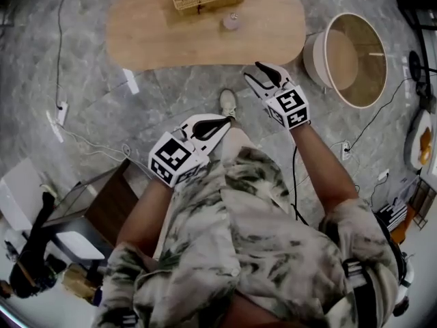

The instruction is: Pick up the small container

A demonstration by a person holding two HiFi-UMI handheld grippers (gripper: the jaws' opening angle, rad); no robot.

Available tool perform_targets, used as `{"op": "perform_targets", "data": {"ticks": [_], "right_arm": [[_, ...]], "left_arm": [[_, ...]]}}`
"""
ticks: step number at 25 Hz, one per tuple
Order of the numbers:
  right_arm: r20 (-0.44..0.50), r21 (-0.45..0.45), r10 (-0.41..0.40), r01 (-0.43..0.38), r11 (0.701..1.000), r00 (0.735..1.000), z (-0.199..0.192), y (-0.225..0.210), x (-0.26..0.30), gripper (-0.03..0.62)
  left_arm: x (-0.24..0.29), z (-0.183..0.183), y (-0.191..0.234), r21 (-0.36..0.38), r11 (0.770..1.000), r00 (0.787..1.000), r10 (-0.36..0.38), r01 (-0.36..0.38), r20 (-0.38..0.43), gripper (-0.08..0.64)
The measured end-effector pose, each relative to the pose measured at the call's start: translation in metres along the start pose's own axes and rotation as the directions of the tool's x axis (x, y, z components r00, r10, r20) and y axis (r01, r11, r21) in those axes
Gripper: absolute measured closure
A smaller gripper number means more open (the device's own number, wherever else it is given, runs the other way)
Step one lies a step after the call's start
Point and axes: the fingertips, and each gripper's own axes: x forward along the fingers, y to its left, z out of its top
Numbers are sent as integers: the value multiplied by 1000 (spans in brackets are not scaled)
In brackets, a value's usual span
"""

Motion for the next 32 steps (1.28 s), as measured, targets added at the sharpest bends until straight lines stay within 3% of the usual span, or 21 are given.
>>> {"op": "perform_targets", "data": {"ticks": [14, 26, 32], "right_arm": [[-52, -42, 38, -40, 998, 998, -46, -122, 139, 388], [-80, -87, 43, -49, 995, 996, -73, -193, 238, 350], [-61, -91, 33, -38, 995, 998, -82, -208, 280, 334]], "left_arm": [[110, 11, 76, -32, 995, 995, -97, 95, -34, 538], [158, 11, 124, -87, 988, 991, -133, 131, -20, 538], [171, 5, 144, -103, 984, 989, -149, 146, -16, 538]]}}
